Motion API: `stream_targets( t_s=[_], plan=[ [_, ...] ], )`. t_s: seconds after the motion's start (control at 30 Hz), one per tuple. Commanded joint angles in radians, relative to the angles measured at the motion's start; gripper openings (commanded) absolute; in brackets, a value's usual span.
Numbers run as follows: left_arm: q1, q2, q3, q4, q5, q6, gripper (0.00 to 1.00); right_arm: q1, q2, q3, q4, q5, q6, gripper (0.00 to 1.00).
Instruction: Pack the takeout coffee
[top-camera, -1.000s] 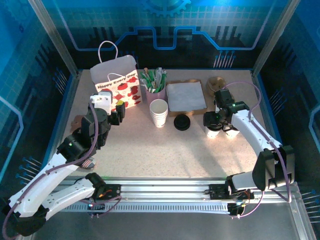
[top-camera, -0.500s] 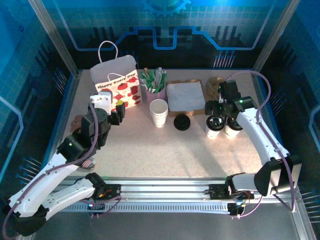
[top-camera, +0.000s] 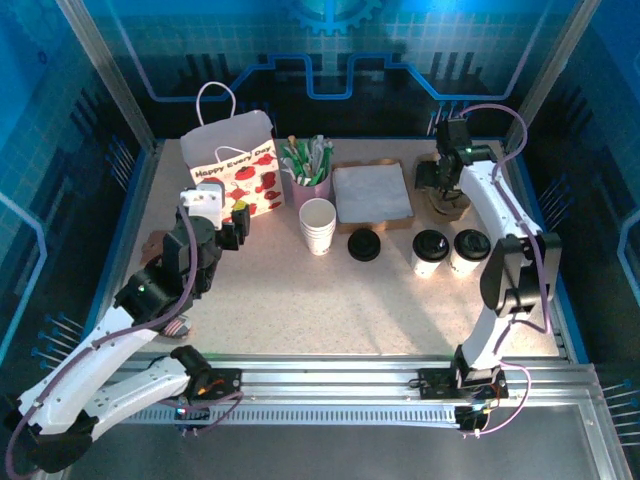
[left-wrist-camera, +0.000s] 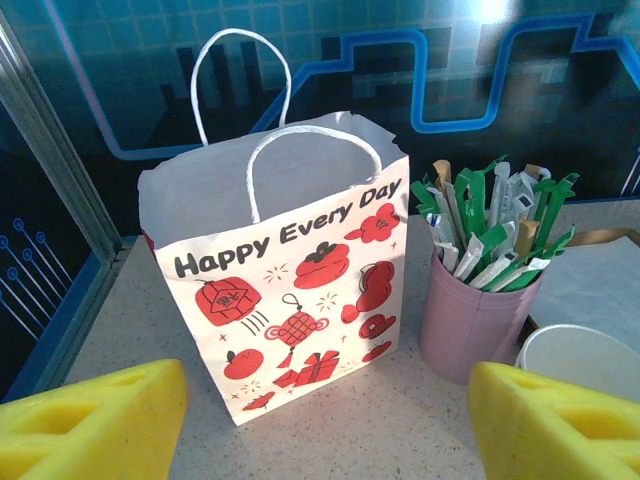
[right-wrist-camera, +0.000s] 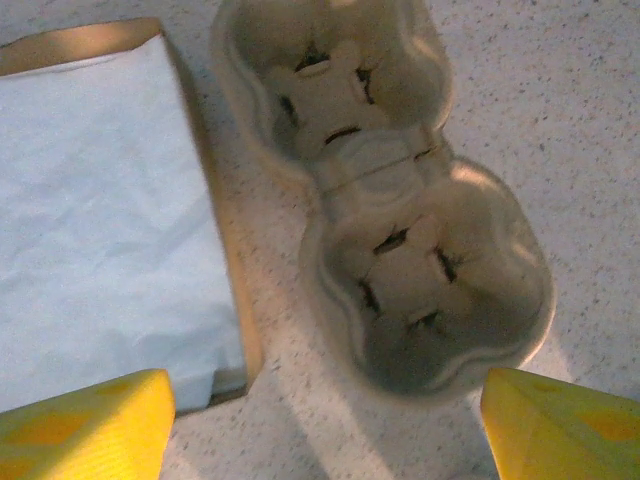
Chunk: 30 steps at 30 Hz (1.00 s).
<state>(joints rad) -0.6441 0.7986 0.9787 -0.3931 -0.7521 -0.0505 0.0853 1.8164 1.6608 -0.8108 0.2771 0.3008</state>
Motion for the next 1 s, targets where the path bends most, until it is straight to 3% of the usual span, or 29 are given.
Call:
stream_targets(
  t_s=[0.0, 0.27, 0.63, 0.97],
  plan=[
    [0.010, -0.001, -0.011, 0.023, -0.017, 0.009, 0.75, -0.038, 0.066, 0.067, -0.012, -0.007, -0.048, 0.77],
    [0.019, 0.011, -0.012, 0.025, -0.012, 0.009, 0.75, -0.070, 0.207, 0.125, 0.019, -0.026, -0.079, 0.75],
    [0.039, 0.024, -0.012, 0.024, -0.002, 0.005, 0.75, -0.107, 0.259, 0.092, 0.152, -0.088, -0.156, 0.71],
    [0.058, 0.026, -0.012, 0.025, 0.004, 0.001, 0.75, -0.117, 0.334, 0.162, 0.131, -0.099, -0.208, 0.64]
  ],
)
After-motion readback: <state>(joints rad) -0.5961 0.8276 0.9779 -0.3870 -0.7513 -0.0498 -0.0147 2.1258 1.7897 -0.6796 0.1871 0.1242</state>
